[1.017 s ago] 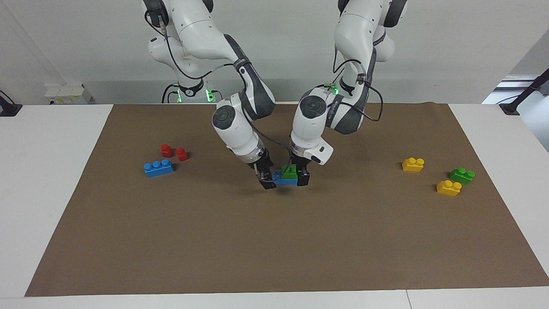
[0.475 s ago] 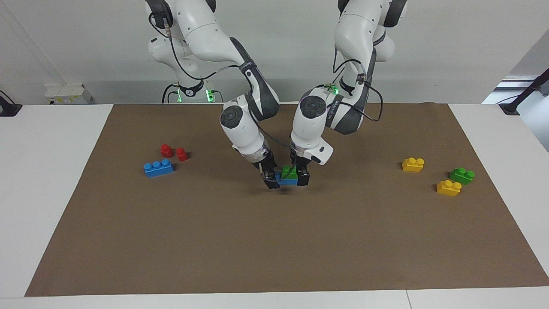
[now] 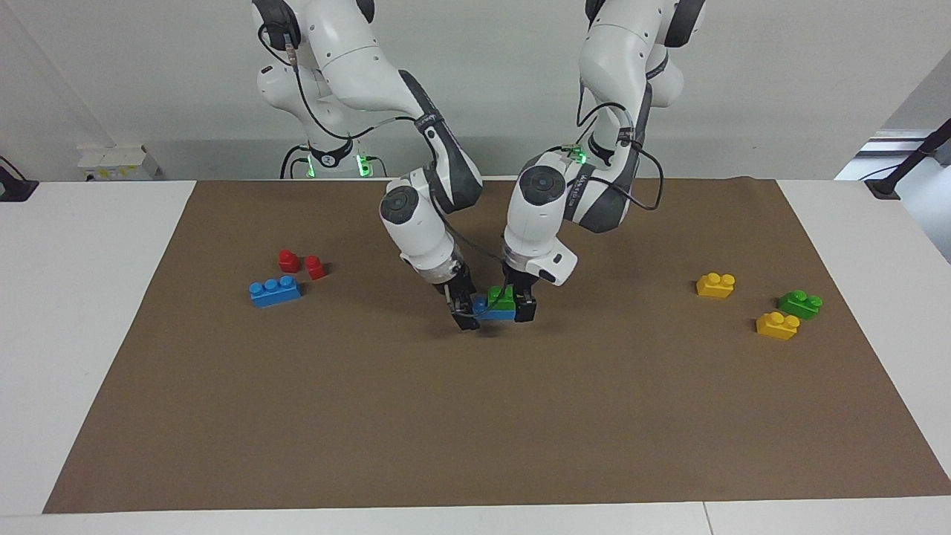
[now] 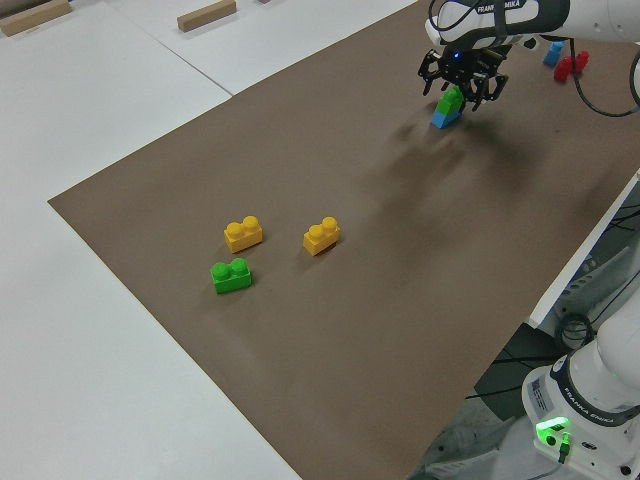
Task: Remove green block with left arm and hold with right
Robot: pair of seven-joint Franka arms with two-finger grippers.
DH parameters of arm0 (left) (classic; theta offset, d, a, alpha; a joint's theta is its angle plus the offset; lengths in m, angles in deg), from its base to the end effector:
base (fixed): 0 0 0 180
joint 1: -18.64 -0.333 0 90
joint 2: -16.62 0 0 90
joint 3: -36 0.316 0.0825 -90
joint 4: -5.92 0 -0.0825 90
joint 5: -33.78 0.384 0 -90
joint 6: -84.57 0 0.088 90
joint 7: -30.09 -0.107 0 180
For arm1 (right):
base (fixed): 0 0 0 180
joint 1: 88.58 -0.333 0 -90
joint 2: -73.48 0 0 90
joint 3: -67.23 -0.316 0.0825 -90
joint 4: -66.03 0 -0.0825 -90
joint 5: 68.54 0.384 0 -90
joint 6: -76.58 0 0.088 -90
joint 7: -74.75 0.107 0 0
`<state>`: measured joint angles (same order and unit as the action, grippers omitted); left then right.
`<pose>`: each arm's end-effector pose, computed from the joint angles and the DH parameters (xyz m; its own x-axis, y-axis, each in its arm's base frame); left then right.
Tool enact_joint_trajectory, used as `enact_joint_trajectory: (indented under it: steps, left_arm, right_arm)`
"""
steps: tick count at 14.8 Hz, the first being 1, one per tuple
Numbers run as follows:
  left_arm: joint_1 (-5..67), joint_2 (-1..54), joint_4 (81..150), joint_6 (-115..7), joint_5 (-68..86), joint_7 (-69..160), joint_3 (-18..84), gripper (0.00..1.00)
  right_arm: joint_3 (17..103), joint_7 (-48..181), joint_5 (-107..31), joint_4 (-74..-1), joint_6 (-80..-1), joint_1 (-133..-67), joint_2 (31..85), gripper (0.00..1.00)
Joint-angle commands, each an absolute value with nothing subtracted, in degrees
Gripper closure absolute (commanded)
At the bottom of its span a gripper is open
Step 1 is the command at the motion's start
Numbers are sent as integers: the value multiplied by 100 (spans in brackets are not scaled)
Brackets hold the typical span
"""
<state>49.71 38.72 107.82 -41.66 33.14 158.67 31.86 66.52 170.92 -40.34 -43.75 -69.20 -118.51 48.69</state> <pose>0.5346 -0.3731 0.3455 -0.0707 0.9961 -0.0532 0.9974 0.0712 0.0082 0.5582 0.3231 0.2857 0.0551 -0.9342 -0.3524 -0.9960 -0.0267 -0.0851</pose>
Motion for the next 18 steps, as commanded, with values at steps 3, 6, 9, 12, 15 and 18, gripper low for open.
enact_joint_trajectory:
  steps: [3,6,9,12,15,18]
  left_arm:
    - [5036,3833,10840,-4156,3439,15990,3248,0]
    - [5036,3833,10840,-4156,3439,15990,3248,0]
    - [5036,3842,10840,-4164,3439,15990,3248,0]
    - [5036,3842,10840,-4173,3439,15990,3248,0]
    - [5036,3842,10840,-4182,3439,15990,3248,0]
    - [5036,3842,10840,-4191,3439,15990,3248,0]
  right_arm:
    - [6653,17055,-3883,-4541,-7107,-11873,4922,10]
    - [6653,17072,-3866,-4515,-7107,-11890,4922,13]
    - [6653,17072,-3848,-4515,-7107,-11899,4931,23]
    - [6644,17072,-3848,-4506,-7099,-11899,4931,35]
    - [6644,17081,-3822,-4498,-7099,-11899,4931,54]
    - [6644,17002,-3444,-4480,-7107,-11899,4922,80]
